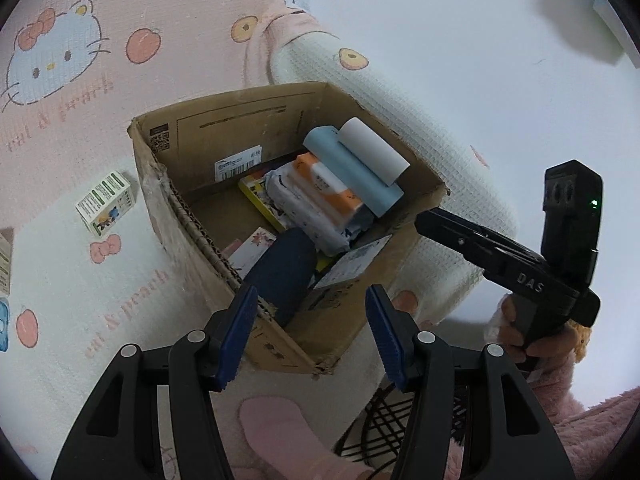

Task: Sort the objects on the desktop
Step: 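Push the navy case down into the box with the right gripper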

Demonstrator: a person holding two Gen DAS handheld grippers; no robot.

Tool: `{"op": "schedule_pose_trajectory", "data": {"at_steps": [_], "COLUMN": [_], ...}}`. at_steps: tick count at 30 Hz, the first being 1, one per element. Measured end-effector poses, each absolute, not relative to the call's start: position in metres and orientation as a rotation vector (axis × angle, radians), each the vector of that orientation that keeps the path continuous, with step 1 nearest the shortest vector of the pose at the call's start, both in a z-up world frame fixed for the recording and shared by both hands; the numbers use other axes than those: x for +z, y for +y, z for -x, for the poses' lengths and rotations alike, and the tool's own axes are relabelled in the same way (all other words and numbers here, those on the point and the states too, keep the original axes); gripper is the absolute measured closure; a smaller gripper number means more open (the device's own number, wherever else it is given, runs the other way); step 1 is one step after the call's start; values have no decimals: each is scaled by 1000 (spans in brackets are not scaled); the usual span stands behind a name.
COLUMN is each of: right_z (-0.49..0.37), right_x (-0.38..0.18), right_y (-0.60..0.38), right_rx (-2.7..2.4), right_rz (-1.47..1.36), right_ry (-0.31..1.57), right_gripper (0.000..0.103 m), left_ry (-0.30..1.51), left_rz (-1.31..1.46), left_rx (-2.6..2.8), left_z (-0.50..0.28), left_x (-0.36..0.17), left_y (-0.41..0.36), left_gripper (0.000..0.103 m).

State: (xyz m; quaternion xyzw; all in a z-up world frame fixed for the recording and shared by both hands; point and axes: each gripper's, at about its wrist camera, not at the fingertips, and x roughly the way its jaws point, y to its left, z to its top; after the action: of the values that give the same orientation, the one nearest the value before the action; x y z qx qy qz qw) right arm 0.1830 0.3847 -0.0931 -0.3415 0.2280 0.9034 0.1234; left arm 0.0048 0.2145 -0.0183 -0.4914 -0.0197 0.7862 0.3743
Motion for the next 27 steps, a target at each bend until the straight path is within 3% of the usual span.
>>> {"op": "schedule_pose_trajectory", "data": {"at_steps": [12,16,19,20,21,23,27], "right_z": [-162,-137,-111,-105,-94,-80,-49], "right_x": [-78,-80,-88,-92,-97,-105,-127], "right_y": [363,366,374,376,379,383,385], "right_rx": [2670,2642,2576,2547,2501,2458,2371], "right_rz": [1074,1257,1426,1473,1548,1638,1809], "right_ry": [531,577,675,701,731,782,920], "right_gripper": [45,45,46,52,68,82,83], "left_ry": [-53,-57,-76,-76,-71,-59,-7], "left_rz": [1161,1112,1138,1173,1201,1233,1282], "left_rx": [2178,2193,2153,2132,2102,2056,2004], "left_z": [2,8,23,31,36,45,63], "left_x": [-7,-5,-6,-6,-8,-9,-16], "left_y": [193,189,194,198,202,208,218], "left_gripper": [43,43,66,75,82,89,90]}}
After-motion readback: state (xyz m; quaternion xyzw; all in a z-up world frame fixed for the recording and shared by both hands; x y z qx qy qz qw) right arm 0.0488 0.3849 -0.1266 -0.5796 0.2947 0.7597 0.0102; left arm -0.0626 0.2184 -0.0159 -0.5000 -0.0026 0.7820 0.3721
